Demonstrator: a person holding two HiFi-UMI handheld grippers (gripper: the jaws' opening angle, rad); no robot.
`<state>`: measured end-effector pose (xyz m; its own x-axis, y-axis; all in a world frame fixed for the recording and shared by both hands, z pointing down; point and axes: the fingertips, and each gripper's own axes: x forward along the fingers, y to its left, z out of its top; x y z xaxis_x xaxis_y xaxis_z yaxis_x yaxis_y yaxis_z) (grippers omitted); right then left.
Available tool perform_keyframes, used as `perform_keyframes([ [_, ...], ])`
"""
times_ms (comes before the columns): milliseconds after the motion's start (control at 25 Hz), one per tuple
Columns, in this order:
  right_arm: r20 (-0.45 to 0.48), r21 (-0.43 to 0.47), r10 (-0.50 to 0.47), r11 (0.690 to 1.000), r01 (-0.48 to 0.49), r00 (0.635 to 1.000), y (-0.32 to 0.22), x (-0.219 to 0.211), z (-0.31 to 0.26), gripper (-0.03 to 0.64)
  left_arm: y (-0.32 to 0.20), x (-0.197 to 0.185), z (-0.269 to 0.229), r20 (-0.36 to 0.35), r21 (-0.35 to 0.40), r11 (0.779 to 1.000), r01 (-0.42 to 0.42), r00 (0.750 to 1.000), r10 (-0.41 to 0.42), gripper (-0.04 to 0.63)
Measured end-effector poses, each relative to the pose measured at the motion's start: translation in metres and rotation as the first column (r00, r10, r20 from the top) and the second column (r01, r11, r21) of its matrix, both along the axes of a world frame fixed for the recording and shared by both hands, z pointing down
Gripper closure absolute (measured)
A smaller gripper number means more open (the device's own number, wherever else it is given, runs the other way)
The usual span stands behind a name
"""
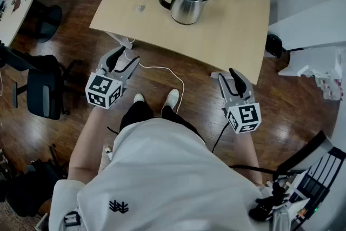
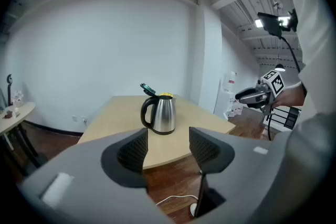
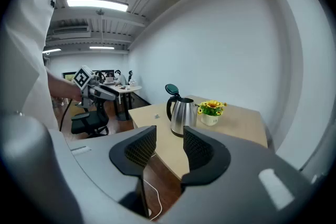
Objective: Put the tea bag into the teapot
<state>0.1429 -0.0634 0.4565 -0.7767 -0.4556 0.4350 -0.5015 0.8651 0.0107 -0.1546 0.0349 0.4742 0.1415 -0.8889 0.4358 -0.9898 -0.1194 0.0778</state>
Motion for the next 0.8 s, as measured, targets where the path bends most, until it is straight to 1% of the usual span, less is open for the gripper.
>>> perform_keyframes([
  [160,0.002,-0.013,0.009,1.000,-0.009,1.000,-0.022,0.002,-0.001,0.460,-0.054,-0.024,0.029,0.032,-0.044,0.999,0.003,0.999,-0.001,0.346],
  [280,-0.004,-0.017,0.066,0.998,-0.066,0.998,-0.035,0.015,-0.001,0.460,-0.086,-0.046,0.061,0.056,-0.105,0.994,0.024,0.998,-0.018,0.345],
  [400,-0.025,-0.008,0.125,0.992,-0.125,0.992,-0.045,0.028,-0.006,0.460,-0.118,-0.067,0.088,0.056,-0.150,0.988,0.021,0.998,-0.013,0.348],
  [440,-0.034,-0.002,0.138,0.990,-0.138,0.990,-0.049,0.030,-0.008,0.460,-0.129,-0.075,0.097,0.060,-0.164,0.986,0.023,0.998,-0.013,0.364],
  [480,-0.041,0.003,0.154,0.988,-0.154,0.987,-0.052,0.033,-0.009,0.460,-0.139,-0.084,0.106,0.066,-0.180,0.983,0.028,0.998,-0.016,0.365],
  [640,-0.061,0.005,0.207,0.978,-0.207,0.976,-0.065,0.032,-0.009,0.460,-0.172,-0.121,0.149,0.088,-0.269,0.962,0.053,0.996,-0.030,0.365],
  [800,-0.076,0.001,0.222,0.975,-0.222,0.972,-0.074,0.017,-0.010,0.460,-0.200,-0.140,0.180,0.089,-0.335,0.941,0.039,0.996,-0.009,0.365],
])
